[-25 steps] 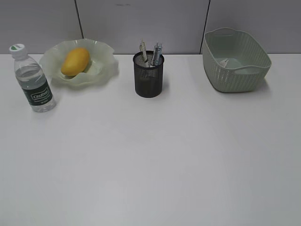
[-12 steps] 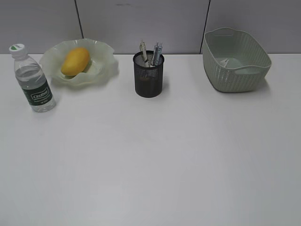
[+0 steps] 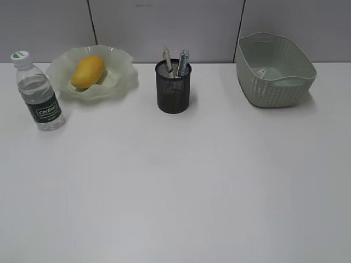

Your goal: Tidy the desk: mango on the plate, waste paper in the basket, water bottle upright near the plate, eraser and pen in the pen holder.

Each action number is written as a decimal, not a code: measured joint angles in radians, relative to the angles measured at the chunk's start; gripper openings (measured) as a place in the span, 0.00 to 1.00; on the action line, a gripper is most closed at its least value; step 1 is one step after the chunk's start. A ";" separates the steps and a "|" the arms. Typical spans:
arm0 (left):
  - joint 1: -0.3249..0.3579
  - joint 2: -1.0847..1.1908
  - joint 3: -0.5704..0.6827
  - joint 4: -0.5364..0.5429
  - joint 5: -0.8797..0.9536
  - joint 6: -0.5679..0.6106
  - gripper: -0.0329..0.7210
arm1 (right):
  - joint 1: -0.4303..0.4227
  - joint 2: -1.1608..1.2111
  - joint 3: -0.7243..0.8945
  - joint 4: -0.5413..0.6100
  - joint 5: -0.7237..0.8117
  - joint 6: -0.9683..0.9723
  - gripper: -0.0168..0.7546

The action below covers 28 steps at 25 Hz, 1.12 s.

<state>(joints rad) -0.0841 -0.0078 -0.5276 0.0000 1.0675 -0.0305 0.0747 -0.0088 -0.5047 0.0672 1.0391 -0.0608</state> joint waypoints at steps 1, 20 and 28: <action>0.000 0.000 0.000 0.000 0.000 0.015 0.71 | 0.000 0.000 0.000 0.000 0.000 0.000 0.60; 0.000 0.000 0.000 -0.023 0.000 0.038 0.71 | 0.000 0.000 0.000 0.000 0.000 0.000 0.59; 0.000 0.000 0.000 -0.023 0.000 0.038 0.71 | 0.000 0.000 0.000 0.000 0.001 0.000 0.58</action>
<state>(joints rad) -0.0841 -0.0078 -0.5276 -0.0226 1.0675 0.0078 0.0747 -0.0088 -0.5047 0.0672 1.0400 -0.0608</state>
